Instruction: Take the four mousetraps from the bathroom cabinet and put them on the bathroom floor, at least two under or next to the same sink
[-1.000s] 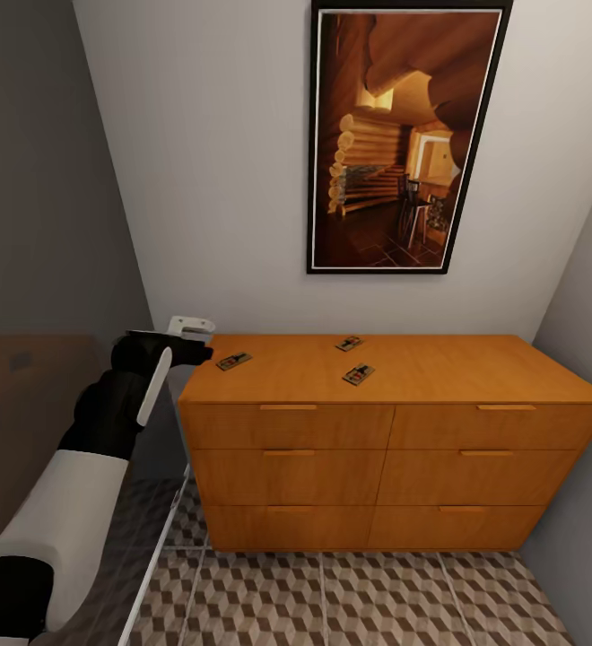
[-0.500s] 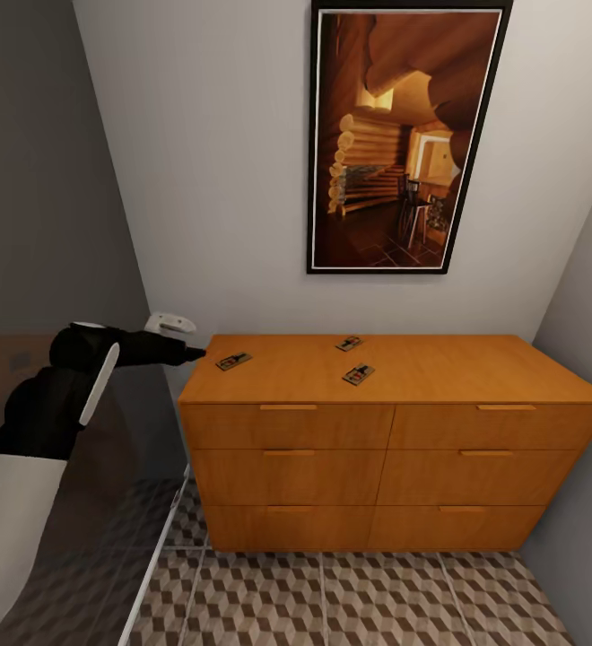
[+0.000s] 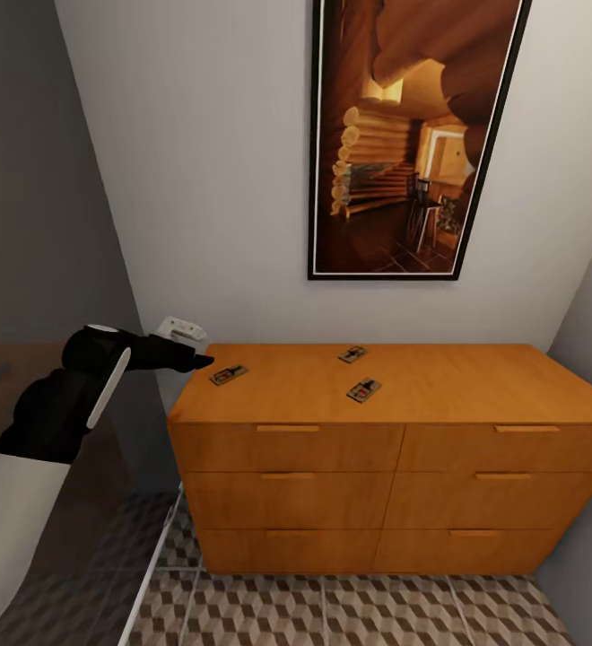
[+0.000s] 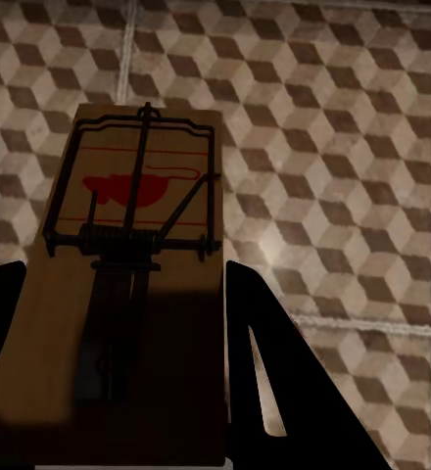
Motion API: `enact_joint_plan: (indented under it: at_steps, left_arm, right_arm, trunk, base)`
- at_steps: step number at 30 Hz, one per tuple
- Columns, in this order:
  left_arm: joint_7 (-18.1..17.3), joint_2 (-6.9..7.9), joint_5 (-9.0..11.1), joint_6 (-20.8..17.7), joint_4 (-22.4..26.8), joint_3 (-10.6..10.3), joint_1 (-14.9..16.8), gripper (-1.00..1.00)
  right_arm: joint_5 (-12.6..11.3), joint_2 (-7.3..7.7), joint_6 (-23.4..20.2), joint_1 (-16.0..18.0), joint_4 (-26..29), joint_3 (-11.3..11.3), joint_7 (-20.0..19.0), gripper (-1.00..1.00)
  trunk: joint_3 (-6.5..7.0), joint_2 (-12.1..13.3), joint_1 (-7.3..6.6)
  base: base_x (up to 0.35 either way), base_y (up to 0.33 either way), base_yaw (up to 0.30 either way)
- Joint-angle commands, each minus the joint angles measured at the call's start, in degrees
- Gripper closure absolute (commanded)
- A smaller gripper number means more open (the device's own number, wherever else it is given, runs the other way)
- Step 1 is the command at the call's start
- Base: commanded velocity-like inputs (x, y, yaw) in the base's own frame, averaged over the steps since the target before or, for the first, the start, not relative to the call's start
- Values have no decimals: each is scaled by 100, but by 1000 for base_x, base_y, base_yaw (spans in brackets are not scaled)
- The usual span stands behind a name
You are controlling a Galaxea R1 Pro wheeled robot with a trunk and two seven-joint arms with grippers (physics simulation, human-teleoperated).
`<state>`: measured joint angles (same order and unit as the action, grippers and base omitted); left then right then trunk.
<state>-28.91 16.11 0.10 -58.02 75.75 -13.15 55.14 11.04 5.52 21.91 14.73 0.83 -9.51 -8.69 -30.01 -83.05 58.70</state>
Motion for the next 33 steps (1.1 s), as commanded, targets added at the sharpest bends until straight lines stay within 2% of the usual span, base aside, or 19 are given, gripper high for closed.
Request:
enact_joint_plan:
  at_steps: [1,8,16,18,20,21,23,27,30,33]
  left_arm:
    - [-10,5,-1,-25,2,-10,6,-100]
    - [-10,6,-1,-25,1,-13,6,-100]
    - [-26,25,-1,-20,-35,-25,6,-100]
    - [-39,45,-1,-21,-56,-37,3,-100]
    - [-81,139,5,-24,-76,-94,-4,-100]
    - [-131,164,5,-24,-85,-124,-6,-100]
    - [-512,287,4,-13,-147,-224,-10,-100]
    - [-1206,491,-10,25,-183,-264,-12,-100]
    - [-1468,586,-16,39,-189,-272,-12,-100]
    - [-1562,622,-18,43,-192,-280,-12,-100]
  right_arm:
    - [30,2,15,4,-4,-51,-27,100]
    - [30,2,15,4,-4,-51,-28,100]
    - [30,0,15,4,-9,-51,-28,100]
    - [30,-7,15,4,-11,-51,-28,100]
    - [32,-13,13,4,-11,-51,-28,100]
    - [32,-13,12,4,-9,-51,-28,100]
    - [33,-15,8,4,-7,-51,-22,100]
    - [30,-16,8,4,-4,-51,-20,100]
    - [30,-16,7,4,-8,-51,-19,100]
    - [31,-16,7,4,-8,-51,-19,100]
  trunk:
    - [-6,-3,3]
    - [-6,-3,3]
    - [-6,-3,3]
    - [-6,-3,3]
    - [-6,-3,3]
    - [-6,-3,3]
    - [-6,-3,3]
    - [-6,-3,3]
    - [-6,-3,3]
    - [-6,-3,3]
  base:
    - [246,0,0]
    - [181,0,0]
    - [33,0,0]
    - [3,0,0]
    - [1,0,0]
    - [0,0,0]
    - [0,0,0]
    - [0,0,0]
    - [0,0,0]
    - [0,0,0]
